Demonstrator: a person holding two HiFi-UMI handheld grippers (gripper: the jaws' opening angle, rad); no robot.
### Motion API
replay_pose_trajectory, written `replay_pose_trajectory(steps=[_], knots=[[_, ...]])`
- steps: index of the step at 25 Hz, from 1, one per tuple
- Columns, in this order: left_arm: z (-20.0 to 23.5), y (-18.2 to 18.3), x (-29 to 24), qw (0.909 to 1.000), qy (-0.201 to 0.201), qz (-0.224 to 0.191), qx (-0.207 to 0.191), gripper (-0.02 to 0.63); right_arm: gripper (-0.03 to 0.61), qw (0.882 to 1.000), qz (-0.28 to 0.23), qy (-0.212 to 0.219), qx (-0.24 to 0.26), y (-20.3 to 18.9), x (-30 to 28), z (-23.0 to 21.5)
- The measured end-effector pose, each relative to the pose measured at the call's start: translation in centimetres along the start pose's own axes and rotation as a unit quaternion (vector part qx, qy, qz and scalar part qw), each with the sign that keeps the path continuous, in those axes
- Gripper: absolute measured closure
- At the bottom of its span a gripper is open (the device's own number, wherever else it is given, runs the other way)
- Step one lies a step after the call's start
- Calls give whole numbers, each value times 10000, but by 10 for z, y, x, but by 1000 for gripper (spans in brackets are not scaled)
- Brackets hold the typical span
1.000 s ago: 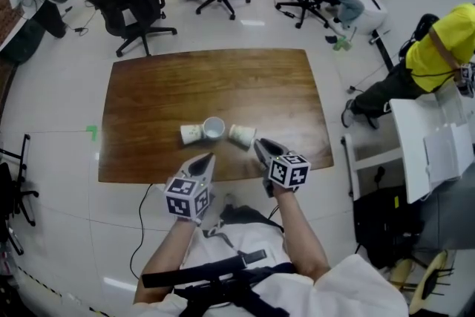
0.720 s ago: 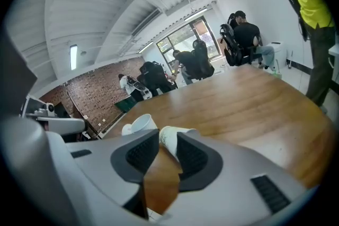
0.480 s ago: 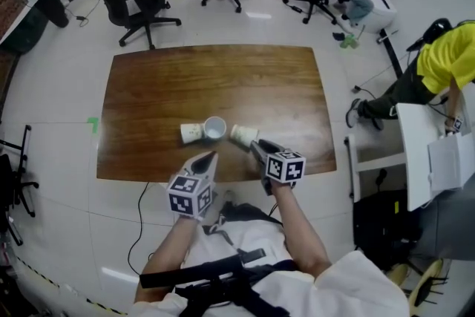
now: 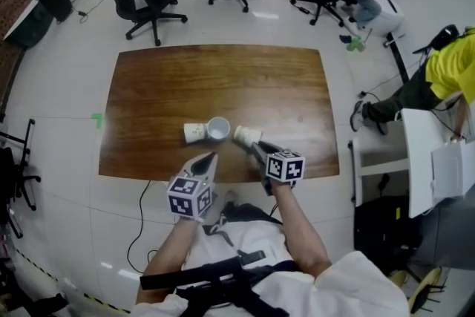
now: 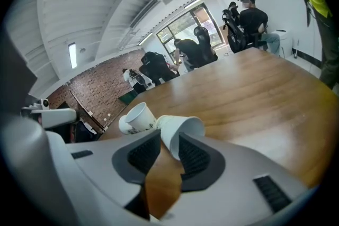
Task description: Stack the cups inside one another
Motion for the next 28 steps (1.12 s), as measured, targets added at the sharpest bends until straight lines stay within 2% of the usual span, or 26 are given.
replay_pose_trajectory(steps=[8,15,18,28], knots=[[5,-5,6,9999,100,-46,33,621,474,9999,-32,71,-81,-5,-4,-1],[12,-5,14,9999,130,-74,66,621,515,10000,33,52,-9,-4,-11,6],[12,-5,15,9998,136,-90,79,621,551,10000,58,23,44,-3,-11,7],[11,-6,23,9998,107,-119,71,621,563,9992,40,-23,397,3,1,15]])
Point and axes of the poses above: the fingertips, and each gripper's own axes: x backward along the fingers, z to its left, y out of its top, the point moved 5 cm from there along x, backward along the fingers, and after that the axes turned 10 degrees about x, right-handed, at the moved point
